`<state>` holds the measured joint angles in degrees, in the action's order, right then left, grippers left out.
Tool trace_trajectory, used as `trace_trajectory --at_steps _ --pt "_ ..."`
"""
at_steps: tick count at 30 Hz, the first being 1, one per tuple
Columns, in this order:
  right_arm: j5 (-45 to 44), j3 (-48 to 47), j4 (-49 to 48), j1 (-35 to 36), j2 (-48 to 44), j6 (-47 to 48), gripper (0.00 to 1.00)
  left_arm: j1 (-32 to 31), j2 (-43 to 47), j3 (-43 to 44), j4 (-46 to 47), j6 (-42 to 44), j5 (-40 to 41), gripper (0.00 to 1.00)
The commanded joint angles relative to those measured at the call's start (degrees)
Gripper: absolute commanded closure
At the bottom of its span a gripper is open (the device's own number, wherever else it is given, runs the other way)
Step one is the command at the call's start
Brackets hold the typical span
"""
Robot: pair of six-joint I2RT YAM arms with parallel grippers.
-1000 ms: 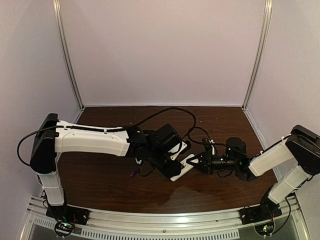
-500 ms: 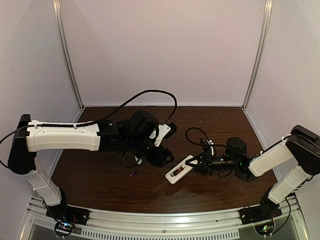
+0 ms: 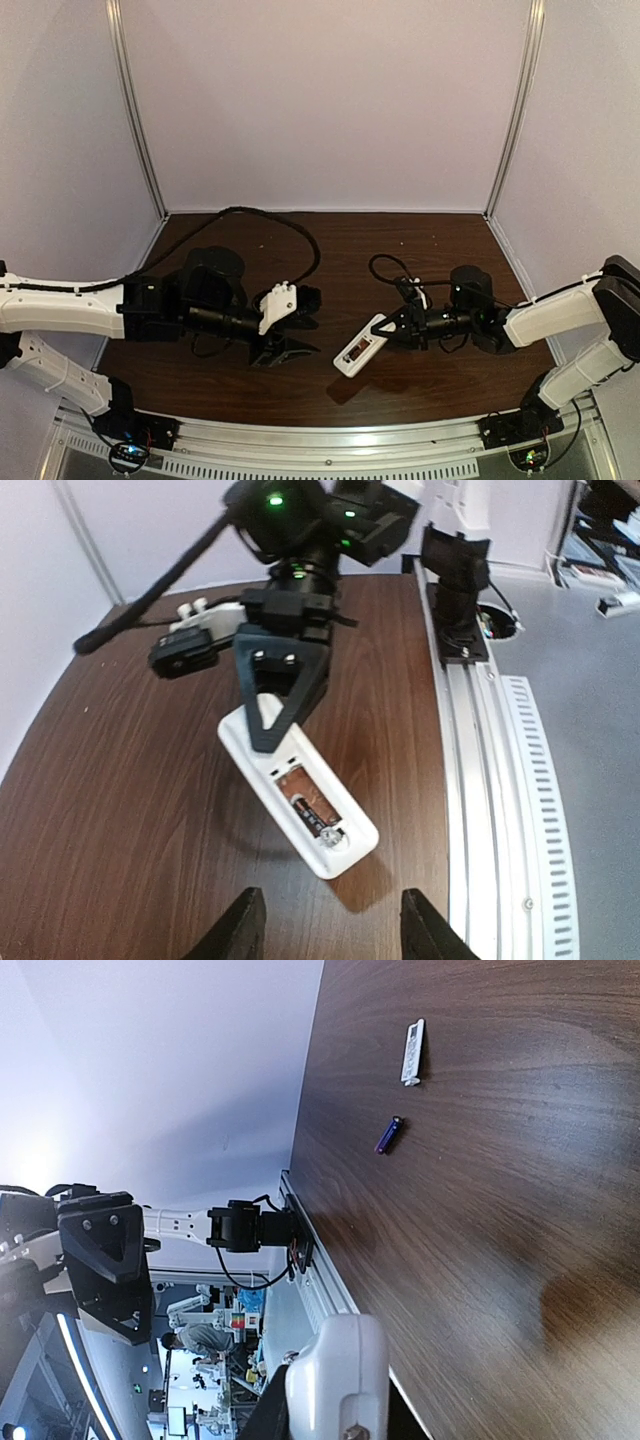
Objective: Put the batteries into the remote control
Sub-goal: Load the battery into the battery compartment.
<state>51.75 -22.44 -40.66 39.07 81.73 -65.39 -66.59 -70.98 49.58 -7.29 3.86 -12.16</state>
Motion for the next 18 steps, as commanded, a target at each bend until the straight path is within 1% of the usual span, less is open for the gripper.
trace_trajectory --at_steps 1,5,9,14,18 --pt "3.0 -2.9 9.9 -0.1 -2.2 5.1 1.0 -2.8 0.1 -1.2 3.2 14.8 -3.3 0.54" --pt "4.6 -4.7 14.6 0.3 -2.4 7.4 1.0 -4.9 -1.7 -0.5 3.1 20.6 -4.4 0.58" --pt "6.1 -6.7 18.8 0.8 -2.0 10.1 1.0 -6.3 -4.5 1.1 2.3 23.5 -4.6 0.65" --pt "7.7 -8.0 20.1 1.1 -1.3 11.8 1.0 -6.6 -7.4 2.4 1.1 25.8 -4.5 0.66" --pt "8.6 -8.1 19.2 1.3 -1.1 11.9 1.0 -6.6 -7.6 2.7 0.1 27.6 -3.7 0.62"
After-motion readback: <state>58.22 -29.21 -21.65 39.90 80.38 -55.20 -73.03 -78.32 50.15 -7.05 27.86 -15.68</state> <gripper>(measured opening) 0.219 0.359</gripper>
